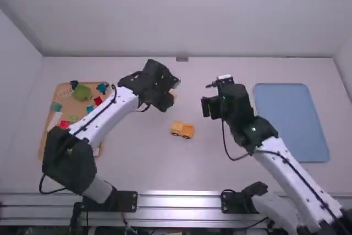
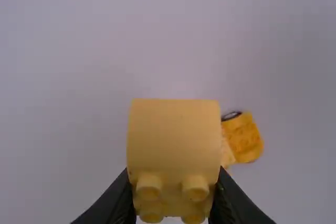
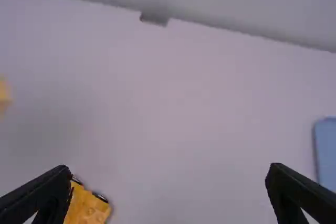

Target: Assemble lego blocks to make yellow taxi

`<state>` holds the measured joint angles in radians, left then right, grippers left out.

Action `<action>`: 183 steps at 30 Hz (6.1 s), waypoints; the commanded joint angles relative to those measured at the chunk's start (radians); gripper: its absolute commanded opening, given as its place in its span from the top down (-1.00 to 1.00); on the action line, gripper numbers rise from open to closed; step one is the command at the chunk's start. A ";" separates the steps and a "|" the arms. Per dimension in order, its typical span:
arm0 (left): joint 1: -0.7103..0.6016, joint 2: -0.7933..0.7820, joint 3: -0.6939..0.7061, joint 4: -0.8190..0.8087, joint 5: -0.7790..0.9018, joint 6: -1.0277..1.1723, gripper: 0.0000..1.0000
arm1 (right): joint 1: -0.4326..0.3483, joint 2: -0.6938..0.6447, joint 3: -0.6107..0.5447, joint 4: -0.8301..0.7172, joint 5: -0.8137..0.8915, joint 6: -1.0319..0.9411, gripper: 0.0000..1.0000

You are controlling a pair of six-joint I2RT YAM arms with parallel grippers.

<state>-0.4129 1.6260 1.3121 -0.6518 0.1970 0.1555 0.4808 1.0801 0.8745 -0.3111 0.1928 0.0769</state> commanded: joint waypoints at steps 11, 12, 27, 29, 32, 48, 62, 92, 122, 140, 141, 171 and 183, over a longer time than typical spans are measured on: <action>-0.242 0.295 0.296 -0.123 -0.034 0.253 0.85 | 0.009 -0.670 -0.256 -0.042 0.033 0.031 -0.98; -0.266 0.309 0.302 -0.122 -0.059 0.260 0.85 | 0.008 -0.711 -0.272 -0.043 0.033 0.031 -0.98; -0.417 0.488 0.303 -0.073 -0.161 0.395 0.96 | 0.025 -0.993 -0.347 -0.117 -0.002 0.002 -0.98; -0.417 0.502 0.303 -0.074 -0.183 0.410 0.93 | 0.022 -0.993 -0.347 -0.117 -0.006 0.002 -0.98; -0.418 0.537 0.303 -0.081 -0.135 0.513 0.96 | 0.024 -0.993 -0.347 -0.116 -0.009 0.002 -0.98; -0.399 0.590 0.303 -0.024 -0.135 0.531 0.04 | 0.022 -0.993 -0.347 -0.114 -0.012 -0.019 -0.97; -0.299 0.431 0.328 -0.051 0.002 0.500 -0.98 | 0.021 -0.988 -0.347 -0.062 -0.011 -0.109 -0.98; 0.250 -0.521 -0.499 0.442 0.200 0.380 -0.98 | -0.259 0.450 0.507 -0.272 -0.739 -0.800 -0.97; 0.250 -0.066 -0.547 0.693 0.929 0.762 -0.98 | -0.560 0.678 0.158 -0.668 -1.327 -2.081 -0.97; 0.248 0.089 -0.551 0.648 0.974 0.986 -0.98 | -0.472 0.740 -0.100 0.080 -1.191 -1.551 -0.98; 0.248 0.089 -0.551 0.648 0.974 0.986 -0.98 | -0.479 0.761 -0.099 0.090 -1.192 -1.551 -0.98; 0.220 0.089 -0.553 0.665 0.976 0.958 -0.98 | -0.482 1.104 0.151 -0.224 -1.179 -1.860 -0.18; 0.118 0.177 -0.553 0.769 0.794 0.959 -1.00 | -0.482 1.104 0.137 -0.251 -1.192 -1.860 0.37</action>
<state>-0.2867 1.7721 0.7589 0.1127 1.0237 1.1145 -0.0010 2.1757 1.0233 -0.5545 -1.0027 -1.7859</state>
